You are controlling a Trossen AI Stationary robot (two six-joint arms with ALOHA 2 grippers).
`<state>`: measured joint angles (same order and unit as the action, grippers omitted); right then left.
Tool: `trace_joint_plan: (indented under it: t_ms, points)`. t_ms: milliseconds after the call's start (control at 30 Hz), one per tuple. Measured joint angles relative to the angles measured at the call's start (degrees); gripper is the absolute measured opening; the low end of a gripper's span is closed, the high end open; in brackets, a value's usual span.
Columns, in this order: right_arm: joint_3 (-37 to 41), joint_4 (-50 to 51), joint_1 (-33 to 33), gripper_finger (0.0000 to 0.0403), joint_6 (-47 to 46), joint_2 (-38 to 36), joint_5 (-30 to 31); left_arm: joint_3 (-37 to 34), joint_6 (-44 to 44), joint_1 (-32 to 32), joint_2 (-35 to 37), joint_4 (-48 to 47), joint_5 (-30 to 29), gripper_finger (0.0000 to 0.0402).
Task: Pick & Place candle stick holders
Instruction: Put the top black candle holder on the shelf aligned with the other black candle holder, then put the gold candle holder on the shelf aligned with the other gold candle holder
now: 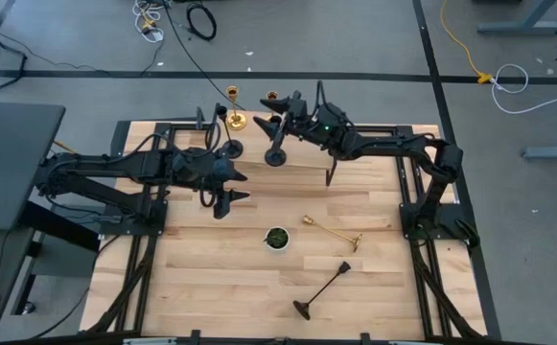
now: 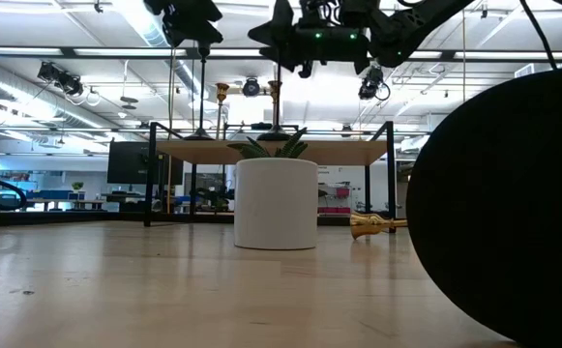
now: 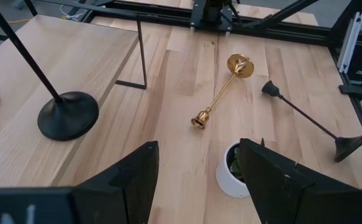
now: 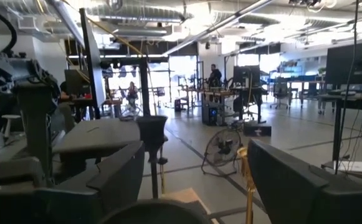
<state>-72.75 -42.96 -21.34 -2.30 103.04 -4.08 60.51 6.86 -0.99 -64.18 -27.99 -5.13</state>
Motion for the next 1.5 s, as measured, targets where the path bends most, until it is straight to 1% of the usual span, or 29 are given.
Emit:
trace_joint_plan:
  t_ms: [167, 333, 500, 700, 800, 867, 1000, 1100, 1233, 1300, 1400, 1500]
  points:
    - [-0.02, 0.32, 0.02, 0.0284, -0.03, -0.43, -0.28, 0.0, 0.01, 0.0, 0.0, -0.65, 0.0, 0.0222]
    - [-0.02, 2.42, 0.11, 0.0284, 0.61, -3.18, -3.24, 0.0, 0.01, 0.0, 0.0, -0.73, 0.0, 0.0222]
    - [-0.04, 5.01, 0.09, 0.0284, 2.28, -6.51, -1.93, 0.0, 0.01, 0.0, 0.0, -0.82, 0.0, 0.0222]
    - [-0.04, 13.52, 0.84, 0.0284, 4.08, -10.72, -2.62, 0.0, 0.03, 0.0, 0.0, -0.8, 0.0, 0.0222]
    - [-0.04, 20.78, 2.92, 0.0284, 7.77, -14.3, -2.66, 0.0, 0.02, 0.0, 0.0, -0.83, 0.0, 0.0222]
    - [-0.04, 27.86, 4.9, 0.0284, 10.59, -17.28, -2.66, 0.0, 0.03, 0.0, 0.0, -1.09, 0.0, 0.0222]
    - [-0.04, 43.69, 9.73, 0.0284, 14.44, -23.82, -2.95, 0.0, 0.03, 0.0, 0.0, -1.51, 0.0, 0.0222]
    - [-0.04, 56.09, 13.9, 0.0284, 14.75, -28.6, -1.97, 0.0, 0.03, 0.0, 0.0, -1.44, 0.0, 0.0222]
    - [-0.04, 69.78, 19.48, 0.0284, 10.13, -33.88, -0.53, 0.0, 0.08, 0.0, 0.0, -1.39, 0.0, 0.0222]
    - [-0.04, 74.23, 22.06, 0.0284, 6.46, -35.75, -0.45, 0.0, 0.29, 0.0, 0.0, -1.35, 0.0, 0.0222]
    - [-0.04, 80.07, 26.11, 0.0284, 1.12, -36.74, -0.2, 0.0, 0.45, 0.0, 0.0, -1.09, 0.0, 0.0222]
    - [-0.04, 84.31, 30.31, 0.0284, -3.94, -35.96, 2.46, 0.0, 0.47, 0.0, 0.0, -1.12, 0.0, 0.0222]
